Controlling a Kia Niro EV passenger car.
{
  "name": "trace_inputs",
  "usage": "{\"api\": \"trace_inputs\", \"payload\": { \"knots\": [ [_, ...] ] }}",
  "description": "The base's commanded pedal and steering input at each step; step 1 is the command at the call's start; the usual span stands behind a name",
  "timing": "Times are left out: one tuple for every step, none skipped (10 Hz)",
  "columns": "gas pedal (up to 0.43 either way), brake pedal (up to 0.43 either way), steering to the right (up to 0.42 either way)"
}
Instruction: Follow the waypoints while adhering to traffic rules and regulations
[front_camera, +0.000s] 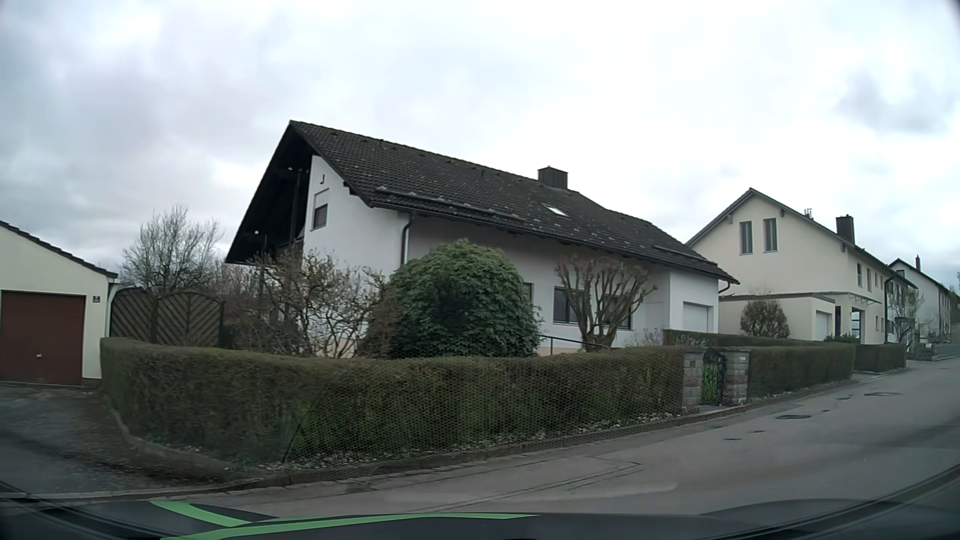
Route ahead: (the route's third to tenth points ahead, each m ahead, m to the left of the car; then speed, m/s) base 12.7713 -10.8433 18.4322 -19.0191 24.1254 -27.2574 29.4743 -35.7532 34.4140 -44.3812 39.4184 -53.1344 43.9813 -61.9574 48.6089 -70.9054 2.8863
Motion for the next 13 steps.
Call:
{"api": "trace_inputs", "payload": {
  "knots": [
    [0.157,0.0,0.484],
    [0.157,0.0,0.484],
    [0.157,0.0,0.485],
    [0.157,0.0,0.485],
    [0.169,0.0,0.485],
    [0.169,0.0,0.485],
    [0.169,0.0,0.485],
    [0.169,0.0,0.483],
    [0.169,0.0,0.479],
    [0.169,0.0,0.474],
    [0.169,0.0,0.468],
    [0.169,0.0,0.465],
    [0.169,0.0,0.46]
  ]
}}
